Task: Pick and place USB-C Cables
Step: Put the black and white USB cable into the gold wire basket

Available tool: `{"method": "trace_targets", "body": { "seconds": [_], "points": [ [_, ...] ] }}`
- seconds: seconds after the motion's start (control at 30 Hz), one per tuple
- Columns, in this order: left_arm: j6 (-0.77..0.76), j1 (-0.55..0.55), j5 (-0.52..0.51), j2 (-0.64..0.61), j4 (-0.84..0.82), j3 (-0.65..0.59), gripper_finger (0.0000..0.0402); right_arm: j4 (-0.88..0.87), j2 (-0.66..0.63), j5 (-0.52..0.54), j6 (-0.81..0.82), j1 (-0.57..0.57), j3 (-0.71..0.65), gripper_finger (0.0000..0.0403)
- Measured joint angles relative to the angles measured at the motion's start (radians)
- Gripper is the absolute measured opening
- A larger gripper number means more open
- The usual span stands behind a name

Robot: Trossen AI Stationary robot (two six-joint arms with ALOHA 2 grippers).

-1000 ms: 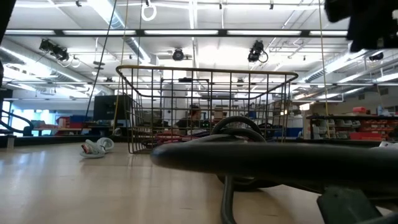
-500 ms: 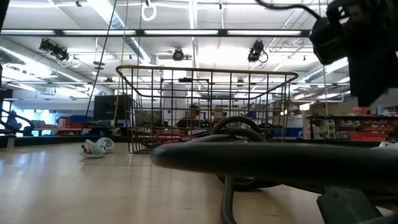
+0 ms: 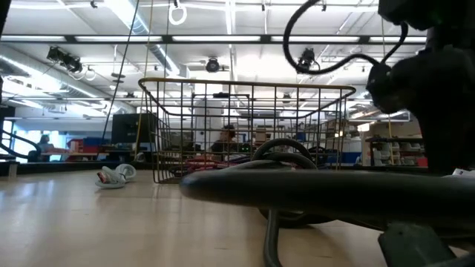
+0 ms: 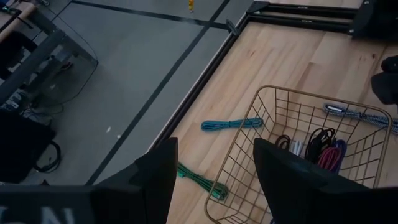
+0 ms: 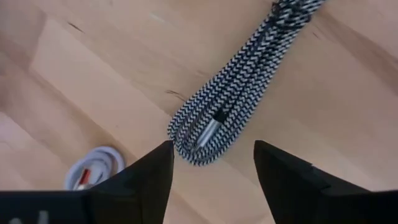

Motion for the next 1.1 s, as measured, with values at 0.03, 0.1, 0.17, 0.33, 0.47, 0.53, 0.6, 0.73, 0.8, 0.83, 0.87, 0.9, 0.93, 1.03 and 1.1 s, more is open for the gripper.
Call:
{"method": "trace_targets", "body": {
  "seconds": [0.03, 0.1, 0.17, 0.33, 0.47, 0.53, 0.6, 0.73, 0.8, 0.83, 0.87, 0.9, 0.93, 1.03, 1.1],
  "points": [
    [0.003, 0.0, 0.0, 0.0, 0.0, 0.0, 0.0215, 0.01, 0.014, 0.0, -0.004, 0.0, 0.0, 0.023],
    [0.003, 0.0, 0.0, 0.0, 0.0, 0.0, 0.0215, 0.041, 0.041, 0.0, -0.005, 0.0, 0.0, 0.0231],
    [0.002, 0.0, 0.0, 0.0, 0.0, 0.0, 0.0215, 0.05, 0.06, 0.003, -0.005, -0.003, 0.003, 0.0232],
    [0.0, 0.0, 0.0, 0.0, 0.0, 0.0, 0.0215, 0.043, 0.075, 0.015, 0.011, -0.011, 0.005, 0.0228],
    [-0.001, 0.0, 0.0, 0.001, 0.0, 0.0, 0.0215, 0.016, 0.071, 0.015, 0.039, -0.018, 0.004, 0.0194],
    [-0.001, 0.0, 0.0, 0.001, 0.0, 0.0, 0.0215, 0.012, 0.071, 0.013, 0.039, -0.019, 0.004, 0.0158],
    [-0.001, 0.0, 0.0, 0.001, 0.0, 0.0, 0.0215, 0.005, 0.071, 0.007, 0.04, -0.019, 0.003, 0.0111],
    [0.0, 0.0, 0.0, 0.001, 0.0, 0.0, 0.0215, 0.011, 0.071, -0.01, 0.023, -0.02, 0.003, 0.0019],
    [-0.001, 0.0, 0.0, 0.001, 0.0, 0.0, 0.0215, 0.012, 0.071, -0.027, 0.007, -0.02, 0.002, 0.0017],
    [-0.001, 0.0, 0.001, 0.001, 0.0, 0.0, 0.0215, 0.013, 0.067, -0.047, -0.004, -0.02, 0.002, 0.0017],
    [-0.001, 0.0, 0.0, 0.001, 0.0, 0.0, 0.0215, 0.014, 0.06, -0.069, -0.02, -0.016, 0.002, 0.0016],
    [-0.001, 0.0, 0.001, 0.001, 0.0, 0.0, 0.0215, 0.011, 0.052, -0.096, -0.033, -0.012, 0.002, 0.0016],
    [-0.001, 0.0, 0.0, 0.001, 0.0, 0.0, 0.0215, -0.002, 0.041, -0.133, -0.045, -0.005, 0.003, 0.0016],
    [0.0, 0.0, 0.001, 0.001, -0.001, 0.0, 0.0215, -0.045, -0.02, -0.224, -0.046, 0.016, 0.02, 0.0015],
    [0.001, 0.0, 0.001, 0.001, -0.002, 0.0, 0.0215, -0.085, -0.075, -0.239, -0.028, 0.035, 0.049, 0.0015]
  ]
}}
